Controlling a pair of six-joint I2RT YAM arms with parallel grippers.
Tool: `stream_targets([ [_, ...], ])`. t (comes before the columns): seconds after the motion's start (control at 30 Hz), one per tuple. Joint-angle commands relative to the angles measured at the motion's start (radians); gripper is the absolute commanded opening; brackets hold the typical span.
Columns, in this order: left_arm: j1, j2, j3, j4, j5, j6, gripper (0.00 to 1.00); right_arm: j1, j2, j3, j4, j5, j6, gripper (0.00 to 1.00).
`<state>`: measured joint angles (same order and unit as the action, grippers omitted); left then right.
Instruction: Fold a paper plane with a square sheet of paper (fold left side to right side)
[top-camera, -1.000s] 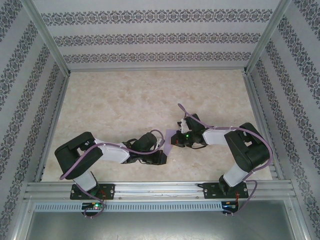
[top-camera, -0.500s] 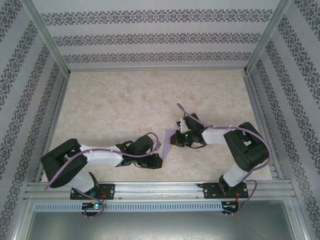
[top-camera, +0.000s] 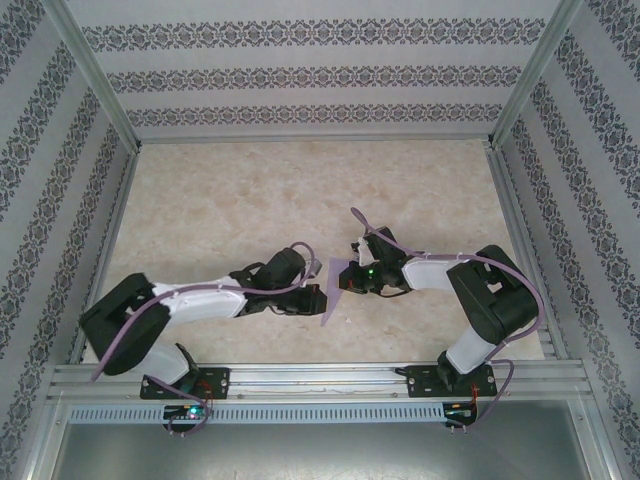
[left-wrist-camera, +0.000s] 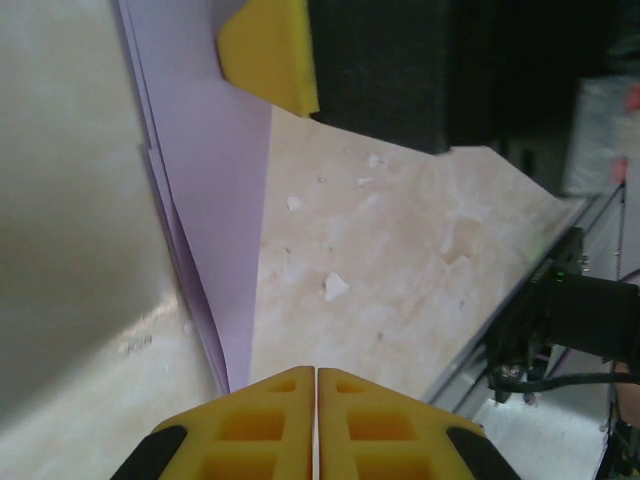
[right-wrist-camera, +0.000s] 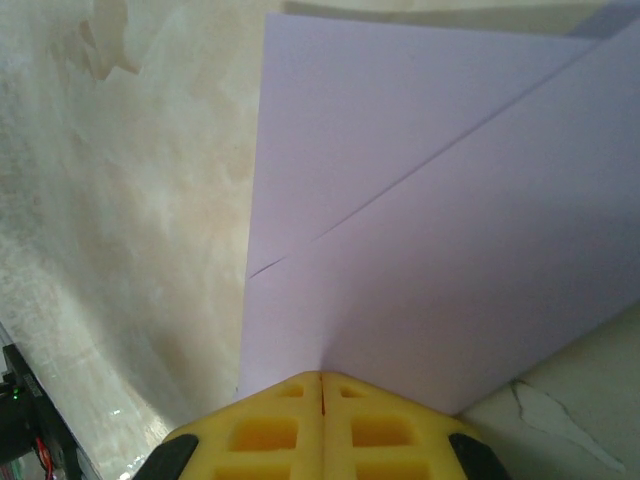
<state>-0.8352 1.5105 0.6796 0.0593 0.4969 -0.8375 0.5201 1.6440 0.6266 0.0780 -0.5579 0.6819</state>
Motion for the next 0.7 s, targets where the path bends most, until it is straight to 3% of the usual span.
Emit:
stream_targets([
  [0.0,0.013,0.078,0.071,0.054,0.041,0.052,0.08,0.018,0.059,-0.038,-0.12,0.112,0.001,0.0],
  [0.27,0.015,0.199,0.108,0.053,0.004,0.079,0.06,0.023,0.048,-0.043,-0.119,0.104,0.002,0.0],
  [0.67,0.012,0.238,-0.014,0.104,-0.028,0.043,0.02,-0.014,-0.053,0.038,-0.115,0.007,-0.01,0.0],
])
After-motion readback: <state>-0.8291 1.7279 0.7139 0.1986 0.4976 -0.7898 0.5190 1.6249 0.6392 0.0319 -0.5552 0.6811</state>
